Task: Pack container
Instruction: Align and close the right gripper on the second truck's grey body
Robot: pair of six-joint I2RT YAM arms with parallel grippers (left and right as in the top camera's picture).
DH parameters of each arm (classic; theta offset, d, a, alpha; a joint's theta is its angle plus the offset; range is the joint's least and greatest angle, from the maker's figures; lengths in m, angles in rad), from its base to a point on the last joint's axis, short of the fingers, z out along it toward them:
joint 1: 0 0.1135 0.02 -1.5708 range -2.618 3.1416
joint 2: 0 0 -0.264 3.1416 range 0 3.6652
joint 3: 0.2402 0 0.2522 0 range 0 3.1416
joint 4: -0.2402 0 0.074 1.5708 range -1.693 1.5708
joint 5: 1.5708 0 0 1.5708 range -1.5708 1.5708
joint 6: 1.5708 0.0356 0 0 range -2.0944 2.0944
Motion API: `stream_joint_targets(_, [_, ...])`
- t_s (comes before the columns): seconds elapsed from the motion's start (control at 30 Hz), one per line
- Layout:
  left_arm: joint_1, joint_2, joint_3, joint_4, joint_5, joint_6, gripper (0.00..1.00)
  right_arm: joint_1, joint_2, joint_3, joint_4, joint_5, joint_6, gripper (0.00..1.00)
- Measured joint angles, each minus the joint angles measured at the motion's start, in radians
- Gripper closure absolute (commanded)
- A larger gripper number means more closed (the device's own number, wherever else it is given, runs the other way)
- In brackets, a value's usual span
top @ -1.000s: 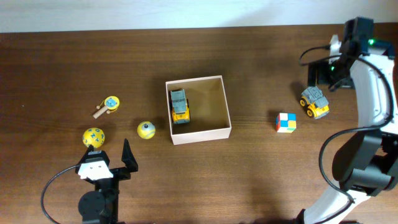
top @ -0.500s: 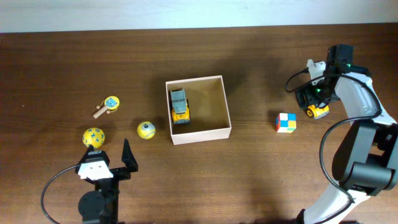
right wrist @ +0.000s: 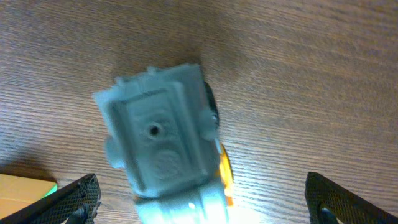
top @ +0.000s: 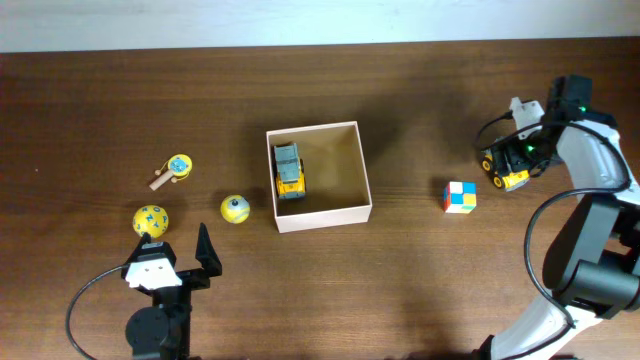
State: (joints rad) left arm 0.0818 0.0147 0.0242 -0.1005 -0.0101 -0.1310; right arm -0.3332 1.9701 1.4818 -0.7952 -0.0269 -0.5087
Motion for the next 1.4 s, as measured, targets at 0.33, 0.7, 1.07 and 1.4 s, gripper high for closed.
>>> stream_joint_targets(0.33, [0.000, 0.000, 0.000, 0.000, 0.000, 0.000, 0.01, -0.008, 0.000, -0.009, -0.007, -0.089, 0.000, 0.01])
stream_joint_targets(0.7, [0.000, 0.000, 0.000, 0.000, 0.000, 0.000, 0.01, -0.008, 0.006, -0.087, 0.064, -0.106, -0.026, 0.01])
stream_joint_targets(1.07, [0.000, 0.000, 0.000, 0.000, 0.000, 0.000, 0.01, -0.003, 0.020, -0.087, 0.080, -0.204, -0.016, 0.01])
stream_joint_targets(1.4, [0.000, 0.000, 0.000, 0.000, 0.000, 0.000, 0.01, 0.100, 0.021, -0.087, 0.095, -0.218, 0.141, 0.01])
